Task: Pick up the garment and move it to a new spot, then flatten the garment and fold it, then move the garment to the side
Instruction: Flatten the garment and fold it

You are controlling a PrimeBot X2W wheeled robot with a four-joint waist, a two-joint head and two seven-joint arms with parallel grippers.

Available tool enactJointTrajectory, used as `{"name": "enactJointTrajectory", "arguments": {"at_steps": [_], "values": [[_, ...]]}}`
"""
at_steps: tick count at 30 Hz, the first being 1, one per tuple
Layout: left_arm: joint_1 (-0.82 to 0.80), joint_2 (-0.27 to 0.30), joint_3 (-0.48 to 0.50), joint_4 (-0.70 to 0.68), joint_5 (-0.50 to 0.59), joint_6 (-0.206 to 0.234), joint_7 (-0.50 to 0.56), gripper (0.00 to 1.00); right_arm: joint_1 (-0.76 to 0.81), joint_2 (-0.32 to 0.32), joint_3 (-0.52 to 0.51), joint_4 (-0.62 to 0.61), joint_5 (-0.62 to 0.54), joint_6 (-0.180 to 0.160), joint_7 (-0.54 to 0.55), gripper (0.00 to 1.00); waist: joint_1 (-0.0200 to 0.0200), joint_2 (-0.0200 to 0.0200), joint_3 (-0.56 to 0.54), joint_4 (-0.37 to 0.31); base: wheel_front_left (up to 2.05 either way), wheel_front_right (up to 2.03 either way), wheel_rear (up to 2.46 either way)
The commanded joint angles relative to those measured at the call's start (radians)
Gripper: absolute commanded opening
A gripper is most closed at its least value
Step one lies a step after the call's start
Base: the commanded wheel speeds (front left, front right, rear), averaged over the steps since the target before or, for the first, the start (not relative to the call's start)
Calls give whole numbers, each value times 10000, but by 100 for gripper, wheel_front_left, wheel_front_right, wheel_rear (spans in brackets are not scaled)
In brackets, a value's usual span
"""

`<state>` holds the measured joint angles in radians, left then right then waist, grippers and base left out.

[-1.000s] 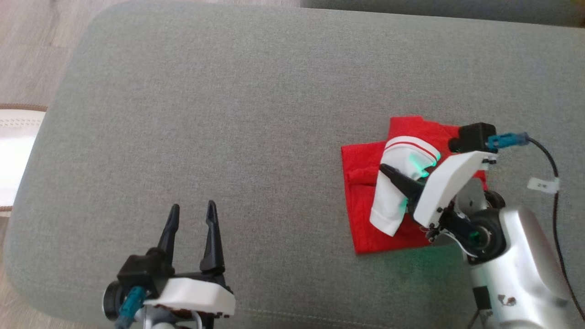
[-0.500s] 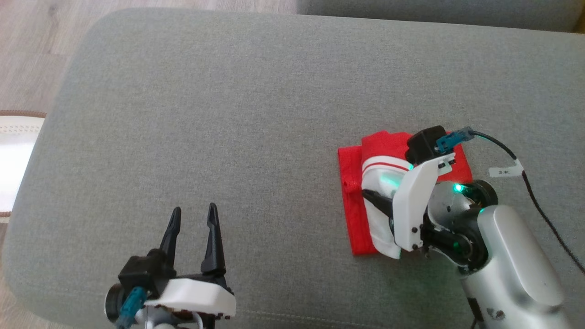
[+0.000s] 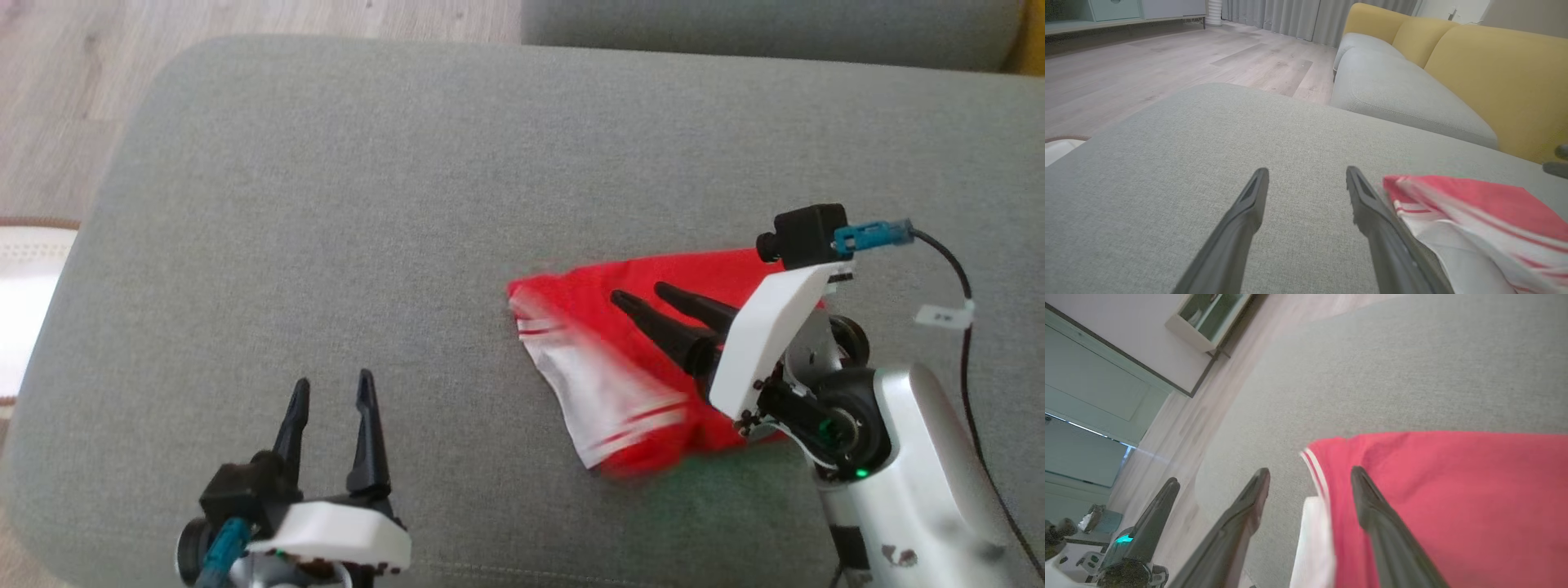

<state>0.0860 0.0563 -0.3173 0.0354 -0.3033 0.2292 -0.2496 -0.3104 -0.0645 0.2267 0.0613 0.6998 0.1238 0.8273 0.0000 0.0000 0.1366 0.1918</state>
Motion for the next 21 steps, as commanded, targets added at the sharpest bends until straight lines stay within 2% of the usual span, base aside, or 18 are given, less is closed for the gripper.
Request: {"name": "enactJointTrajectory", "arguments": {"at_steps": [1,3,5,8,13,16,21], "values": [[-47,-60,383,-302,40,39,-122,100,-84,138,189,-468,12,69,-194,100,0,0,-126,-77,0,0,0],[36,-60,488,-320,79,31,-122,100,-11,132,175,-760,-290,69,-527,100,0,0,-279,-148,0,0,0],[120,-60,623,-365,125,18,-122,100,66,-258,260,-1208,-962,69,-1246,100,0,0,-448,-237,0,0,0],[291,-60,824,-435,236,-33,-122,100,482,-1099,350,-1604,-1952,69,-2807,100,0,0,-768,-418,0,0,0],[624,-55,1055,-448,648,-281,-122,100,1592,-1925,-227,-1450,-3129,69,-5407,100,0,0,-1247,-731,0,0,0],[755,-4,1133,-400,921,-464,-122,100,2442,-2127,-868,-1084,-3838,69,-6714,100,0,0,-1507,-790,0,0,0],[973,18,1393,-442,1256,-653,-122,100,3757,-1768,-1813,-492,-4539,69,-8128,100,0,0,-1835,-887,0,0,0]]}}
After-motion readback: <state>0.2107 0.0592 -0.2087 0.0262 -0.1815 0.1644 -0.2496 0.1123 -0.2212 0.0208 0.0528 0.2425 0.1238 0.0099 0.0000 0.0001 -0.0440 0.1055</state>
